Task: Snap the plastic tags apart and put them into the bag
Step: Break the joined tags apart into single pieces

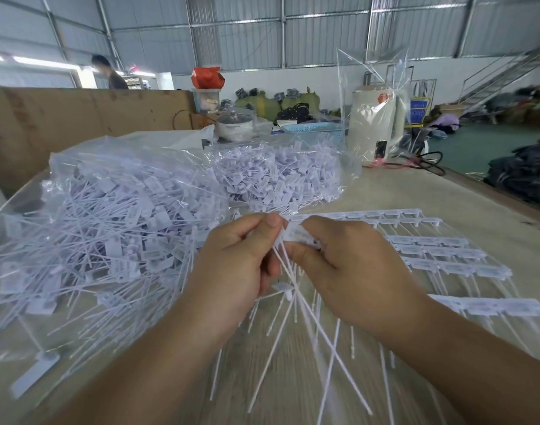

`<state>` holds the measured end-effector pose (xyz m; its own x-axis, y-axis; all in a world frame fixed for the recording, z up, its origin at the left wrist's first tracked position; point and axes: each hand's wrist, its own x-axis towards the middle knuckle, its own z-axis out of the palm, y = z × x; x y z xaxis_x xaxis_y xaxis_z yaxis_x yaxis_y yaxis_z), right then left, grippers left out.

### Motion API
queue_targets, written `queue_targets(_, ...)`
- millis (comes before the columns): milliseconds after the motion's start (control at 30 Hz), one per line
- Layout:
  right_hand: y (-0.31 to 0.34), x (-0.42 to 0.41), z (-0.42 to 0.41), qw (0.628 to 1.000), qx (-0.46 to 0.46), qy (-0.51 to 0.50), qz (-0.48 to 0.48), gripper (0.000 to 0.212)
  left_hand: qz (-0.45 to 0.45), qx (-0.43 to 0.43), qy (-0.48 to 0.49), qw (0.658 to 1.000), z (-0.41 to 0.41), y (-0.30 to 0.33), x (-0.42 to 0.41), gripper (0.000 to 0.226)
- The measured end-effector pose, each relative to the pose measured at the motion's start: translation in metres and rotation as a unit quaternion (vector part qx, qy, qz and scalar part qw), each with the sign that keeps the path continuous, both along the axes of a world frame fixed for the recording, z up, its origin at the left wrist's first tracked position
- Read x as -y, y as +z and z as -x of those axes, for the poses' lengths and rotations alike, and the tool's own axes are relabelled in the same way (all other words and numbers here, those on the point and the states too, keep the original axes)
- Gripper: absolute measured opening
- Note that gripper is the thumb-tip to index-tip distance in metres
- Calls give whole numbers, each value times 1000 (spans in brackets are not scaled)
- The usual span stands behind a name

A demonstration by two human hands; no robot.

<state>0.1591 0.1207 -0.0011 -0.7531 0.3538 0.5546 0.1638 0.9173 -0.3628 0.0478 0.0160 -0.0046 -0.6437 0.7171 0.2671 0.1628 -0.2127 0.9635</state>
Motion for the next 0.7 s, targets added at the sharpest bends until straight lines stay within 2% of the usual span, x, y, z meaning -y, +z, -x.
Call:
queue_targets(133,1,-1,0,1000,-17,-4,3,39,-11,1,18,1000,-6,2,0,25)
queue_targets(267,0,3,2,999,-40,-14,-2,36,-29,12,24,999,-10,1,-1,24)
queue_targets(400,3,-9,0,989,-125,-49,68,45,-74,117,32,990,1,3,2,28)
queue_targets(467,7,-21,-3,983,-145,-50,101,48,-66,156,39,985,13,7,6,33)
queue_targets(533,8,-24,-6,990,-102,-9,96,44,-32,141,23,989,19,7,6,30)
queue_targets(667,4,-12,-6,996,57,64,1,16,48,22,-49,997,10,0,3,23)
queue_targets(700,3,-11,-6,995,72,66,-9,24,58,2,-54,997,8,0,3,23)
